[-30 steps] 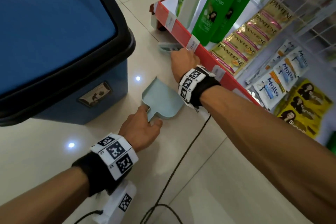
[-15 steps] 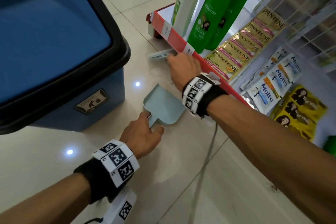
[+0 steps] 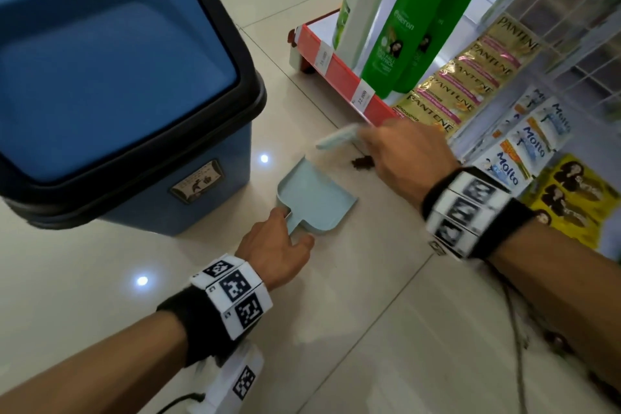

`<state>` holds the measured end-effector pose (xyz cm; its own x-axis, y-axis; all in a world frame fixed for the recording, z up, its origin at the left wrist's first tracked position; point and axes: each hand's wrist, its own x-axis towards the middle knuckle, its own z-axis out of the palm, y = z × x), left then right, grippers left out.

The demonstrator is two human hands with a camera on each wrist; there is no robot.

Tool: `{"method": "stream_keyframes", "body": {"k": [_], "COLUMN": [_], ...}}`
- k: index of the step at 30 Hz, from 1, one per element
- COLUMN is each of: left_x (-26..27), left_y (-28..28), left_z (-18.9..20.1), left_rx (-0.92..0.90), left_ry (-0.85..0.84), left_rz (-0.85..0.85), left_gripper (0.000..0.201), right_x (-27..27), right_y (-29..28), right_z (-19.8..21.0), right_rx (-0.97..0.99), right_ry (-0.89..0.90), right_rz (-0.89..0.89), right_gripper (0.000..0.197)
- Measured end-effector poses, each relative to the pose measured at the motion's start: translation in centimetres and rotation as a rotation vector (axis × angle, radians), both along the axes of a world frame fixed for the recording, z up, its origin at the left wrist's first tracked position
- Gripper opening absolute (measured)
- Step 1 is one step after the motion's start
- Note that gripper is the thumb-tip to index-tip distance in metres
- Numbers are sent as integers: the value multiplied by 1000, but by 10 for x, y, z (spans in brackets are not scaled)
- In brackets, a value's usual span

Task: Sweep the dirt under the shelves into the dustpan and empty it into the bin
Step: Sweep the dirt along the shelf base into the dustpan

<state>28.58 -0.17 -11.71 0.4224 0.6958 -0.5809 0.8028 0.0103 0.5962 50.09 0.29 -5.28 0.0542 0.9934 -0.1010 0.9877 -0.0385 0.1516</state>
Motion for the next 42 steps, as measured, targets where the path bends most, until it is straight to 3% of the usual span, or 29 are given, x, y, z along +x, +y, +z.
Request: {"method": "stream_keyframes", "body": {"k": [5, 9, 13, 16, 20, 23, 25, 27, 29, 31, 35, 38, 42], "left_x": [-4, -13, -18, -14, -11, -16, -19, -23, -27, -29, -29, -25, -20], "left_y": [-6, -7, -6, -4, -8, -10, -11, -13, -15, -17, -15, -13, -13], "left_z": [4, 4, 3, 5, 5, 6, 7, 7, 7, 7, 5, 4, 4], "left_rx": [10, 32, 35, 44, 57, 53, 43, 39, 46, 48, 24, 26, 35], "left_ry": [5, 9, 9, 12, 25, 43, 51, 58, 71, 77, 54, 45, 49], "left_rz": [11, 27, 25, 21, 3, 10, 15, 21, 20, 10, 8, 6, -2], "left_gripper": [53, 55, 57, 58, 58, 56, 57, 57, 59, 59, 58, 57, 56], "right_x": [-21, -17, -7, -5, -8, -16, -15, -11, -1, 12, 34, 34, 10], "right_y": [40, 19, -2, 5, 32, 49, 48, 41, 28, 10, -25, -25, 5], "right_z": [-15, -17, -2, 4, -11, -29, -43, -51, -51, -48, -28, -11, -12], "right_rx": [-69, -214, -142, -5, 175, 183, 105, 42, 14, -86, -192, -124, 27], "right_ry": [-2, -64, -130, -61, 199, 729, 937, 846, 642, 461, 179, 116, 236], "right_rz": [-22, -28, 4, -19, -122, -316, -471, -454, -282, -162, -109, -28, 32], "right_gripper": [26, 19, 18, 16, 21, 42, 42, 33, 27, 26, 33, 35, 37]}}
